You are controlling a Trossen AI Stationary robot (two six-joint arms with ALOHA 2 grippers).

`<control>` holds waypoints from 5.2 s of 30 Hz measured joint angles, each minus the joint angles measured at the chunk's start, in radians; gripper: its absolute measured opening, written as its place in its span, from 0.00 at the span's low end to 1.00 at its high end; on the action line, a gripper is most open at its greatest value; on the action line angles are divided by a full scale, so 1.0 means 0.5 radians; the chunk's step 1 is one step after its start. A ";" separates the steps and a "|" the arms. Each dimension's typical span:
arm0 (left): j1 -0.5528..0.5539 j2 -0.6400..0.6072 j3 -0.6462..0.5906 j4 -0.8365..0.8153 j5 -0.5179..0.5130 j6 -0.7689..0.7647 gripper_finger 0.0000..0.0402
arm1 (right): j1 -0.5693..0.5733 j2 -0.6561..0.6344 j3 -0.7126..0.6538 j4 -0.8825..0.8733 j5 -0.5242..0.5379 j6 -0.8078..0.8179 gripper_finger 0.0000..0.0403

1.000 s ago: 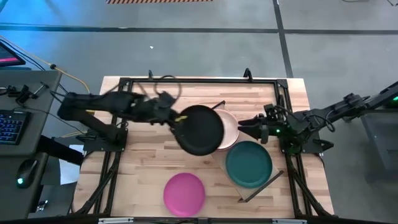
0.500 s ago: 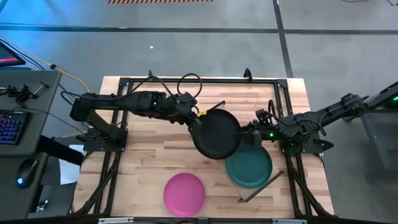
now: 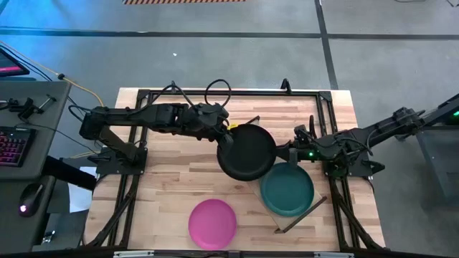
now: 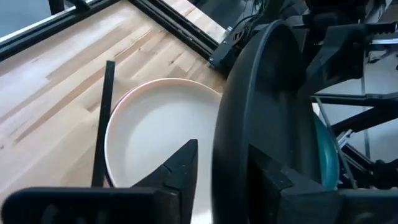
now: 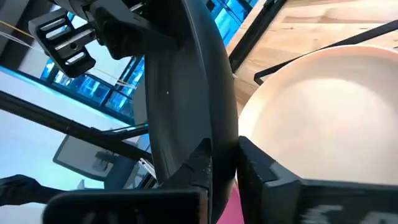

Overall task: Place and stack plates onto a shelf
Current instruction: Stack the black plate on the green plate, then stack the dark pink plate on the black plate

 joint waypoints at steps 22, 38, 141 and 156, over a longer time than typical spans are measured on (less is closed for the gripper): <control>0.012 -0.744 -0.003 0.307 -0.147 0.407 0.35 | -0.110 -0.651 0.013 -0.604 -0.266 -0.023 0.00; -0.369 -0.913 -0.520 0.463 -0.659 0.441 0.35 | 0.050 0.140 0.786 -2.045 -0.808 -0.178 0.00; -0.560 -0.896 -1.536 1.720 -0.212 0.160 0.35 | -0.589 -0.413 0.127 -0.307 -0.448 -1.196 0.61; -1.340 0.053 -1.347 0.822 -0.130 -1.618 0.35 | -0.589 -0.413 0.128 -0.348 -0.434 -1.196 0.61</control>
